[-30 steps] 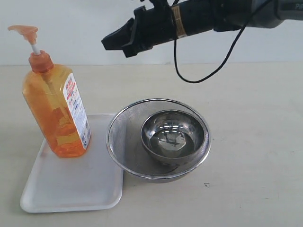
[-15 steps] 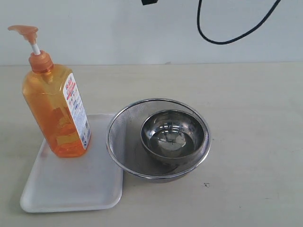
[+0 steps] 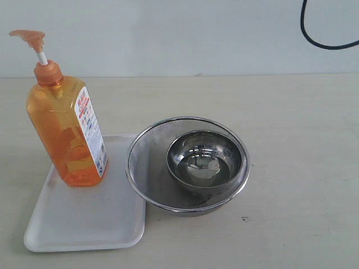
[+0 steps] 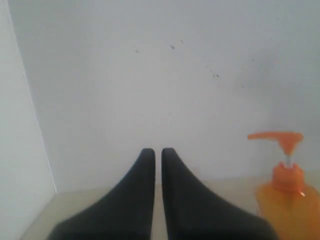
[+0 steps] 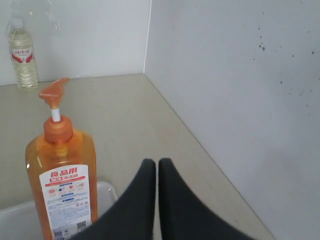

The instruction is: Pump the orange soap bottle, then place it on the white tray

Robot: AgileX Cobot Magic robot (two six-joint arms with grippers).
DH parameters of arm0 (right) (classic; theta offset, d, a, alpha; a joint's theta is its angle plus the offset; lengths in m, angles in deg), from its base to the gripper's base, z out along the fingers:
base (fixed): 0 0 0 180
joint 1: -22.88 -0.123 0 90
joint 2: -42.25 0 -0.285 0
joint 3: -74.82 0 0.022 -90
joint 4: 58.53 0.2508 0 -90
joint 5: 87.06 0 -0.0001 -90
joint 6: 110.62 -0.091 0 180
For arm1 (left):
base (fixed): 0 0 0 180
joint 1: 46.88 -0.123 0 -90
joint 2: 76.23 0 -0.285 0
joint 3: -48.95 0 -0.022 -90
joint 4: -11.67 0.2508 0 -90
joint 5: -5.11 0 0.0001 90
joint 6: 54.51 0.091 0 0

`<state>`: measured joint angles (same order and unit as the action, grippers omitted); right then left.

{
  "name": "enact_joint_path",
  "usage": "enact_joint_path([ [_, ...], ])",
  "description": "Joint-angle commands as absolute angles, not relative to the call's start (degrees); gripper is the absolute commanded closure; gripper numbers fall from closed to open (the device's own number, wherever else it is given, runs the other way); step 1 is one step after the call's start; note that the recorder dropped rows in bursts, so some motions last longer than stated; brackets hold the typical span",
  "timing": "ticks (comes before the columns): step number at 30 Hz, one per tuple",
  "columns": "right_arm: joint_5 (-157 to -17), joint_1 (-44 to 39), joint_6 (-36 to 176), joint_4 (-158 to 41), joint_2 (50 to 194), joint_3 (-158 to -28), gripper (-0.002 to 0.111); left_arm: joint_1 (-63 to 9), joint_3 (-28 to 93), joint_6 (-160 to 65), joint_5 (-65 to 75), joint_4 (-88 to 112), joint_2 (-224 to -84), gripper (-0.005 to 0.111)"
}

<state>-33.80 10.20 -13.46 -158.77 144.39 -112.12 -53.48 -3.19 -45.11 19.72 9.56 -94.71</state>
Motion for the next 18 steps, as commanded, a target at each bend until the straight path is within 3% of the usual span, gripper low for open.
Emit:
enact_joint_path([
  [1, -37.98, 10.61, -10.84, -158.47, 138.76, -106.45, 0.108, -53.45, -2.91, -15.24, 25.85, -19.50, -94.37, 0.102],
  [6, -41.15, 10.61, -10.36, -158.47, 133.36, -100.85, 0.108, -53.45, -2.91, 0.84, 27.51, -37.18, -94.37, 0.102],
  [18, -51.09, 10.61, -9.76, -158.47, 122.47, -90.34, 0.108, -53.45, -2.91, 0.74, 28.99, -38.37, -94.37, 0.102],
])
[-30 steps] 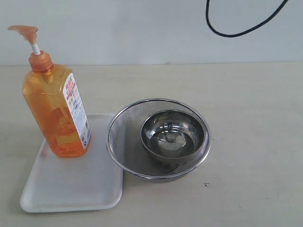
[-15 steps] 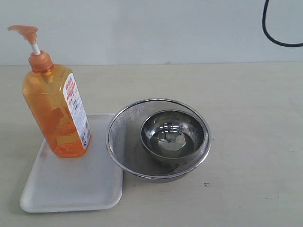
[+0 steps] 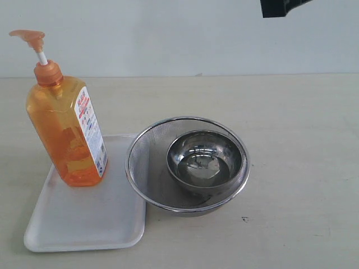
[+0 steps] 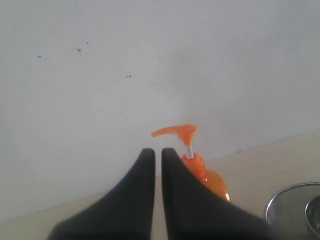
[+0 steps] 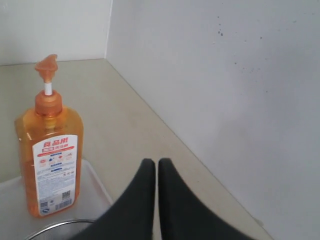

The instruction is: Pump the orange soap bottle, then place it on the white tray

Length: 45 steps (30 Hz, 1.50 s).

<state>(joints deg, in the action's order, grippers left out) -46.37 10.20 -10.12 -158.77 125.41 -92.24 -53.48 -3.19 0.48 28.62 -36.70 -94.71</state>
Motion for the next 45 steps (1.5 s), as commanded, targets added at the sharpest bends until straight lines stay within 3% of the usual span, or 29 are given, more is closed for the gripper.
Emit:
enact_joint_path([
  [1, -51.67, 10.61, -9.86, -158.47, 122.21, -90.24, 0.108, -53.45, -2.91, 0.74, 28.99, -38.94, -94.37, 0.102],
  [32, -51.93, 10.61, -13.03, -158.47, 121.96, -90.24, 0.108, -53.45, -2.91, 0.66, 28.98, -40.35, -94.20, 0.102],
  [45, -51.93, 10.61, -13.03, -158.47, 121.96, -90.24, 0.108, -53.45, -9.39, 0.57, 28.22, -40.02, -84.02, 0.102],
])
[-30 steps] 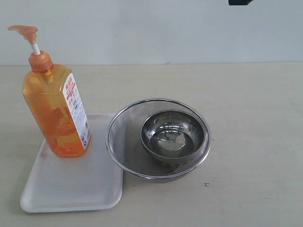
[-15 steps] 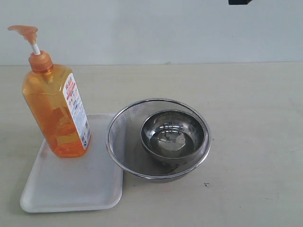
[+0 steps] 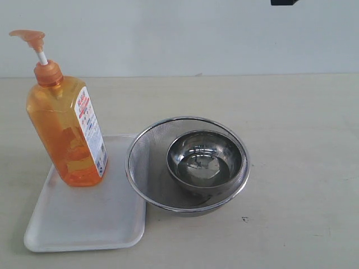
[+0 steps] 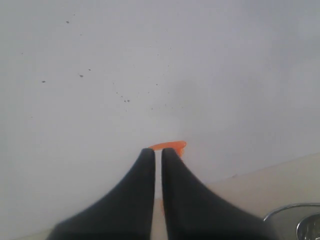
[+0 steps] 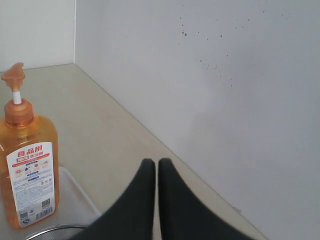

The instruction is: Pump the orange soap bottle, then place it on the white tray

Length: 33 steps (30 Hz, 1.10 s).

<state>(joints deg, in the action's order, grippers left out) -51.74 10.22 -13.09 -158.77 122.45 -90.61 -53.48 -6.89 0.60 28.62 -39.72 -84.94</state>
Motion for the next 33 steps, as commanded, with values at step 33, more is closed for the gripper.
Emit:
enact_joint_path([
  [33, -51.57, 10.61, -13.03, -158.47, 121.96, -90.24, 0.108, -53.48, -12.04, -56.83, 17.33, 14.54, -84.02, 0.102],
])
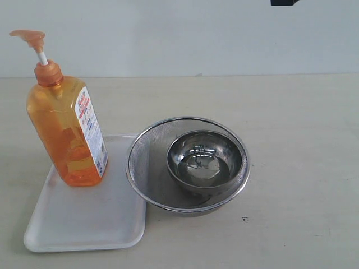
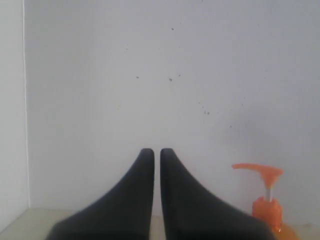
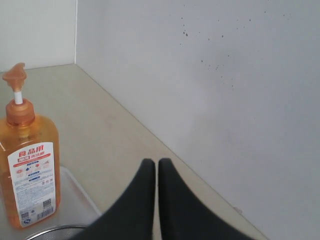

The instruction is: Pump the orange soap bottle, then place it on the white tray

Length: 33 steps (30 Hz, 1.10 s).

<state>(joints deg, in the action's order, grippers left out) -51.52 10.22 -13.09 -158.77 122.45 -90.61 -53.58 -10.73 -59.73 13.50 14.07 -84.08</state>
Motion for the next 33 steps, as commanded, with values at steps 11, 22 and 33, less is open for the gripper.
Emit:
enact_joint_path([
  [11, -51.36, 10.61, -13.03, -158.47, 121.96, -90.24, 0.108, -49.03, -22.13, -58.57, 8.81, 14.04, -84.02, 0.102],
  [22, -51.36, 10.61, -13.03, -158.47, 121.96, -90.24, 0.108, -49.03, -28.26, -57.47, 18.32, 13.41, -84.02, 0.102],
  [33, -51.47, 10.61, -13.03, -158.47, 121.96, -90.24, 0.108, -49.03, -28.26, -51.86, 22.29, 13.08, -84.02, 0.102],
])
